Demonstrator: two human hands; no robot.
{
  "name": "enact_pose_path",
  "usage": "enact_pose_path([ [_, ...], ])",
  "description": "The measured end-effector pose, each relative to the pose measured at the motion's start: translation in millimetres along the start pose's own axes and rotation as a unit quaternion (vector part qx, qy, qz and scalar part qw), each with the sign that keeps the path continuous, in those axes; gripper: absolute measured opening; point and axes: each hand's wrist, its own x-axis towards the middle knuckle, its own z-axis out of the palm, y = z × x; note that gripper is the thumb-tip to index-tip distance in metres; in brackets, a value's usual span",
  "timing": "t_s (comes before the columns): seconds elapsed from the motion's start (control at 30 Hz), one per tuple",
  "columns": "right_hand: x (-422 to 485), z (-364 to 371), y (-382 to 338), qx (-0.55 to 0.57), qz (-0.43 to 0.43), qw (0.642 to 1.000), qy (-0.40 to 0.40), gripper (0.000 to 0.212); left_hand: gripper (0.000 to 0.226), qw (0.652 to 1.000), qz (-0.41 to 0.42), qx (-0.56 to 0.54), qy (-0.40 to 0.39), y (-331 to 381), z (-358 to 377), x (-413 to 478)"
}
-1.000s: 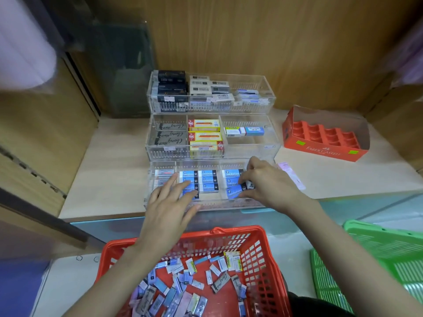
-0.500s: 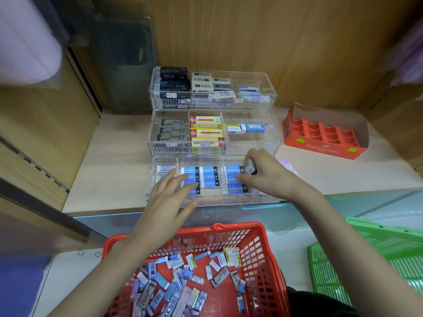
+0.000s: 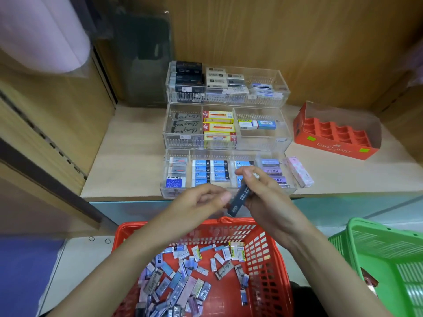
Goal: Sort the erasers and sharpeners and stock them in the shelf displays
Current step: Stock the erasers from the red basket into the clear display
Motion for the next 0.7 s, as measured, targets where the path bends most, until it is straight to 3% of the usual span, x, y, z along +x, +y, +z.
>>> enact_pose_path([
  [0.1, 1, 1, 2, 0.020, -0.036, 0.998, -0.051, 0.026, 0.022, 0.999, 0.003, -0.039, 0.033, 4, 1, 1],
  [0.27, 2, 0, 4, -0.017, -0.099, 0.994, -0.054, 0.033, 0.016, 0.985, 0.027, -0.096, 0.141, 4, -17, 1],
  [0.47, 0, 2, 2, -0.093, -0.118, 0.988, -0.043, 0.037, 0.011, 0.980, 0.015, -0.123, 0.158, 6, -19, 1],
  [0.7, 1, 3, 1, -0.077, -0.140, 0.987, 0.006, 0.032, 0.020, 0.973, -0.022, -0.168, 0.159, 7, -26, 2],
])
